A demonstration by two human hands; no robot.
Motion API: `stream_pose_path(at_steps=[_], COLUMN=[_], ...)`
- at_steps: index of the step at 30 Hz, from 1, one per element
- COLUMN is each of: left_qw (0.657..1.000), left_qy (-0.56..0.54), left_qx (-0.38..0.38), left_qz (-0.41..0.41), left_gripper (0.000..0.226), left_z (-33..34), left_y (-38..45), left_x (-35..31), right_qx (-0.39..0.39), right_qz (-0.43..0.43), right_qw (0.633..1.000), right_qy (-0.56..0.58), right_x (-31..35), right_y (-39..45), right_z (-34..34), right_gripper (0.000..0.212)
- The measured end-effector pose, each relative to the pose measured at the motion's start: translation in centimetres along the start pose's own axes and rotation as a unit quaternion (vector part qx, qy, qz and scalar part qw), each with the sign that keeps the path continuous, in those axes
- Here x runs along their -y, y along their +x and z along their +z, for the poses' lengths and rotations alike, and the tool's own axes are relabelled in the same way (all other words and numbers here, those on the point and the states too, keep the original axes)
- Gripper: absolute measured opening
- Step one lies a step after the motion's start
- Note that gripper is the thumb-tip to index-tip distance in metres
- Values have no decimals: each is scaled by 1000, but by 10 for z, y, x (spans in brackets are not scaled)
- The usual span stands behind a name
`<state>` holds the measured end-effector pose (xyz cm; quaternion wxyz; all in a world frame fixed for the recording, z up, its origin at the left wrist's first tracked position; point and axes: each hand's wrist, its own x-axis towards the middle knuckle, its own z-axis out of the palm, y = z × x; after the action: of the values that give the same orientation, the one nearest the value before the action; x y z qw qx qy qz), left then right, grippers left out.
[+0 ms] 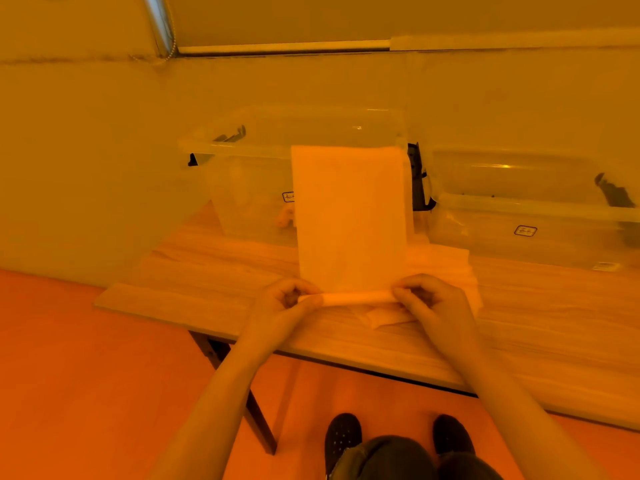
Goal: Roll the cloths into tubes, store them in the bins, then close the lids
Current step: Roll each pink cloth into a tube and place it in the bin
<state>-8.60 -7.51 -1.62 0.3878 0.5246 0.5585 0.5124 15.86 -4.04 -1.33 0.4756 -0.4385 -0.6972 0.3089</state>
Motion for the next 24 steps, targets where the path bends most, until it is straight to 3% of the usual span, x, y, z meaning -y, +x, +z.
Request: stream_pose_path(at_steps=[4,14,19,24], left_qw=[1000,999,1000,1000], left_qy=[-18,-16,-5,3], left_qx=[4,36,9,10], left_qz=[14,-6,2,3], left_gripper=[13,17,24,14], left_z=[0,-4,-2,1], left_y=[2,-1,0,1], left_x=[1,-1,-1,-1], right_qx=[-9,-21,-3,-1], right_qz=[32,18,21,5], right_qw=[999,1000,1000,1000], right_qy=[25,2,8,-8], right_x=[1,-1,-2,-5], right_y=[-2,0,-1,0], right_z=[1,0,0,0], right_gripper=[21,17,21,22])
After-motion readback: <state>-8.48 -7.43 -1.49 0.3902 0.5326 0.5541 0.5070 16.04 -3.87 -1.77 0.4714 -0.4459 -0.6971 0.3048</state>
